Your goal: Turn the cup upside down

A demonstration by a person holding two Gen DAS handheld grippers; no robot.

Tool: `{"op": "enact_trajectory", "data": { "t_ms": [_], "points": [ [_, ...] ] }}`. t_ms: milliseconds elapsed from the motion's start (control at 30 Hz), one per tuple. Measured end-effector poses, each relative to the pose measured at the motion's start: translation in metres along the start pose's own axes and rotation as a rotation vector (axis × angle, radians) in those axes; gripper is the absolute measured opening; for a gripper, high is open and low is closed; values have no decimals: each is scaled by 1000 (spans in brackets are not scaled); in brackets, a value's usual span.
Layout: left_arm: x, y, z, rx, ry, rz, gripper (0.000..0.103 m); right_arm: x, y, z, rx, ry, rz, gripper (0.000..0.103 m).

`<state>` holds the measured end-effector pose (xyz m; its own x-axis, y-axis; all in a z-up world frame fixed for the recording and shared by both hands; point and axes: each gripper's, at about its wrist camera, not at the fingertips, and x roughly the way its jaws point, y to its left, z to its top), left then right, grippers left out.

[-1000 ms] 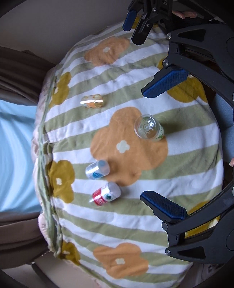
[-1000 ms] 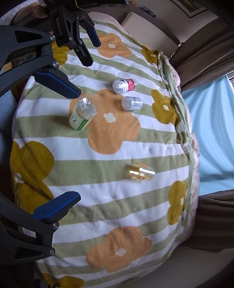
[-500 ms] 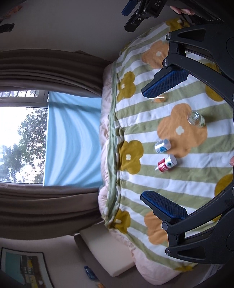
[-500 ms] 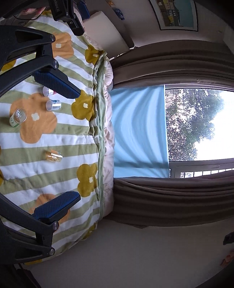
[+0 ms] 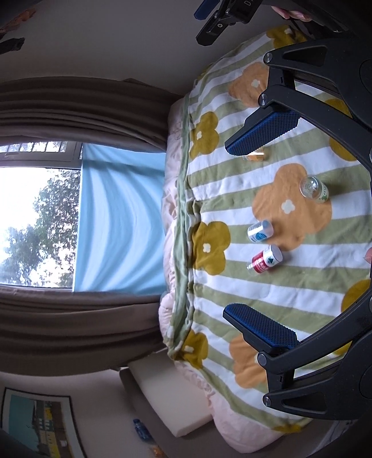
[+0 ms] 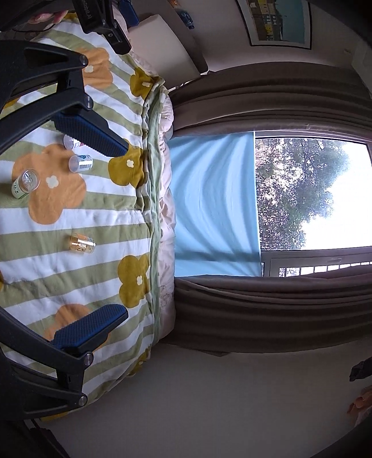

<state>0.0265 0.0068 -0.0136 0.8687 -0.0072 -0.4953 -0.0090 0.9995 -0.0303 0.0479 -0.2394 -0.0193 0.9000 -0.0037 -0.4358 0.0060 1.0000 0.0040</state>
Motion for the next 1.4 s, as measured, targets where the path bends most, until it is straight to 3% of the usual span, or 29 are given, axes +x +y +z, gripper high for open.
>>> {"op": "enact_trajectory", "data": {
  "t_ms": [1400],
  "points": [
    [-4,8,4,10,-36,-30,103,1,17,8,2,-22,0,103]
  ]
}}
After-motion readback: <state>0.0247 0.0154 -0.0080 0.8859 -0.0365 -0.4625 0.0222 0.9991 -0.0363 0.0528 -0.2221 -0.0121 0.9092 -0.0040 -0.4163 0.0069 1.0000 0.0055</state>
